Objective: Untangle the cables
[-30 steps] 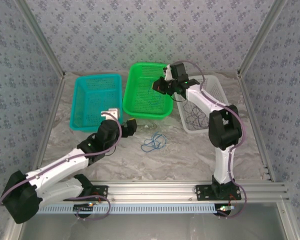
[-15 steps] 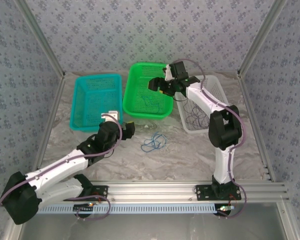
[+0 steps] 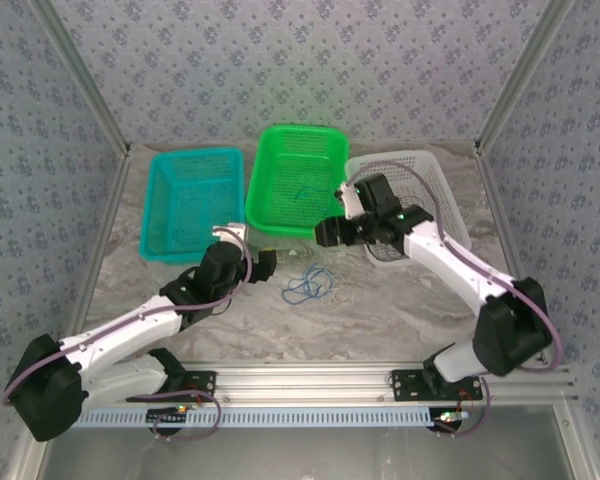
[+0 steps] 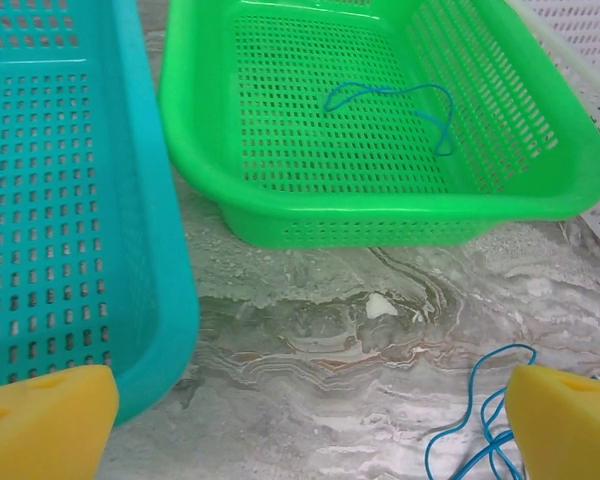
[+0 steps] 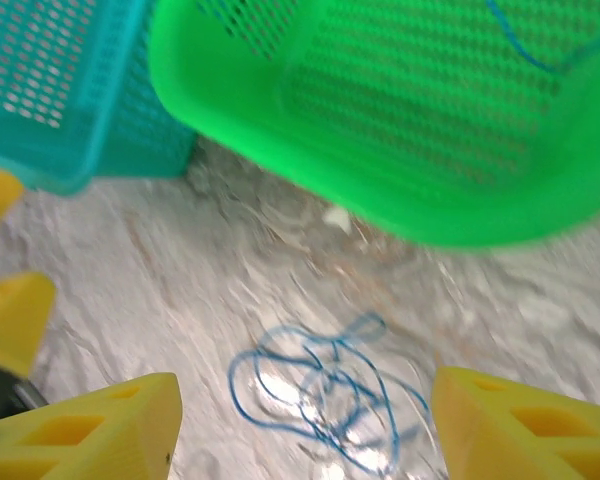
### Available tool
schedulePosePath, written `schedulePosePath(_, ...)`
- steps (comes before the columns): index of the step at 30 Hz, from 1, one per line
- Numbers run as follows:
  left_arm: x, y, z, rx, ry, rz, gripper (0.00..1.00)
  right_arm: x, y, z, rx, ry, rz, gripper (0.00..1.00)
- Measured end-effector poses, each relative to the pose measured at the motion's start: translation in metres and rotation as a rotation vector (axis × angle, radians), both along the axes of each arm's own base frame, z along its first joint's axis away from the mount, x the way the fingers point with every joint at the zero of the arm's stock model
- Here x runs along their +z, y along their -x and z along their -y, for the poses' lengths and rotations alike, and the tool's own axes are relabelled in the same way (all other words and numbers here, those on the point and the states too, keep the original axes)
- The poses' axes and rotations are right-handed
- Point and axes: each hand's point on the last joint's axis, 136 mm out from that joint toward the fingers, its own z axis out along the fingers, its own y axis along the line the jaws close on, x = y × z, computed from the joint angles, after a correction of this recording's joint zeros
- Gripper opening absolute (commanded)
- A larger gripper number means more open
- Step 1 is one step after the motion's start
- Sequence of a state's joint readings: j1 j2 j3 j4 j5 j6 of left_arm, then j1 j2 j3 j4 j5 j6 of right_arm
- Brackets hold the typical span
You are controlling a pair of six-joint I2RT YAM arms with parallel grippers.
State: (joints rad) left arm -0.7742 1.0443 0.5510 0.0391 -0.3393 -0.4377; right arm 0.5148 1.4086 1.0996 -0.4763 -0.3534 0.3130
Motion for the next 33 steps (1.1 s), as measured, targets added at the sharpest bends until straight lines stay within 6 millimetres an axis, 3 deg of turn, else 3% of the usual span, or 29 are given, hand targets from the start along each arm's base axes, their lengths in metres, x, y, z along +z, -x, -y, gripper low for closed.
schedulePosePath(2,-0.005,-0.001,0.004,-0.013,-0.008,-0.007,1.00,-0.008,0.013,0.010,-0.012,0.017,-0.010,0.67)
schedulePosePath(5,-0.012,-0.003,0.008,-0.026,-0.020,-0.019,1.00,-0.017,0.022,0.010,-0.020,0.015,-0.037,0.64)
schedulePosePath(12,-0.014,-0.005,0.013,-0.041,-0.019,-0.026,0.99,-0.053,0.048,-0.025,0.063,0.070,-0.105,0.59)
schedulePosePath(20,-0.012,-0.005,0.013,-0.043,-0.013,-0.022,0.99,-0.091,0.043,-0.023,-0.006,0.114,-0.150,0.50)
schedulePosePath(29,-0.008,-0.004,0.013,-0.039,0.003,-0.013,0.99,-0.104,0.031,-0.025,-0.056,0.124,-0.148,0.49)
schedulePosePath(33,-0.009,-0.004,0.013,-0.037,0.006,-0.014,0.99,-0.107,0.026,-0.026,-0.071,0.125,-0.140,0.43)
